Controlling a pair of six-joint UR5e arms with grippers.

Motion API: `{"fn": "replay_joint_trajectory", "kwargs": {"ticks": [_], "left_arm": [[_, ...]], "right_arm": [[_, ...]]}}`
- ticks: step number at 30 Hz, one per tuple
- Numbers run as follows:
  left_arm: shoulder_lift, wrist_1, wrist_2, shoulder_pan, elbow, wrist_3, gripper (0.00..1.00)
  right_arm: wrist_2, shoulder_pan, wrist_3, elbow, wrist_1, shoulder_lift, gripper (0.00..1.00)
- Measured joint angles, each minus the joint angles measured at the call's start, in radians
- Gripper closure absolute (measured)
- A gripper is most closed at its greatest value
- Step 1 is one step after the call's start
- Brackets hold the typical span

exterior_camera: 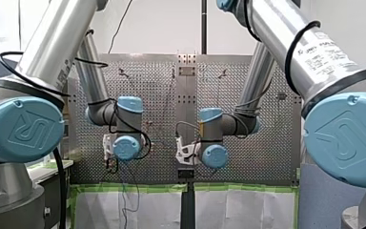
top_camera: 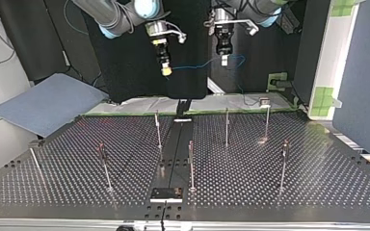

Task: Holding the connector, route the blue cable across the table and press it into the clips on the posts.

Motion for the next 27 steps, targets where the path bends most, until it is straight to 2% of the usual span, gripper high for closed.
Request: {"fn": "replay_joint_trajectory", "kwargs": {"ticks": [4,6,13,20,27], "left_arm": [[0.033,-0.033,-0.001,0.011,-0.003,0.014,1.00],[0.050,-0.050,-0.003,0.017,-0.004,0.015,1.00],[0.115,-0.115,-0.043,0.041,0.002,0.018,1.00],[0.181,-0.142,-0.065,0.057,0.016,0.025,1.00],[0.246,-0.182,-0.084,0.076,0.057,0.020,1.00]], "right_arm": [[0.030,-0.001,0.024,-0.023,0.033,-0.024,1.00],[0.031,0.001,0.038,-0.030,0.048,-0.039,1.00],[-0.013,0.006,0.092,-0.073,0.108,-0.098,1.00],[-0.081,0.006,0.102,-0.131,0.175,-0.164,1.00],[-0.139,0.011,0.107,-0.167,0.236,-0.179,1.00]]}}
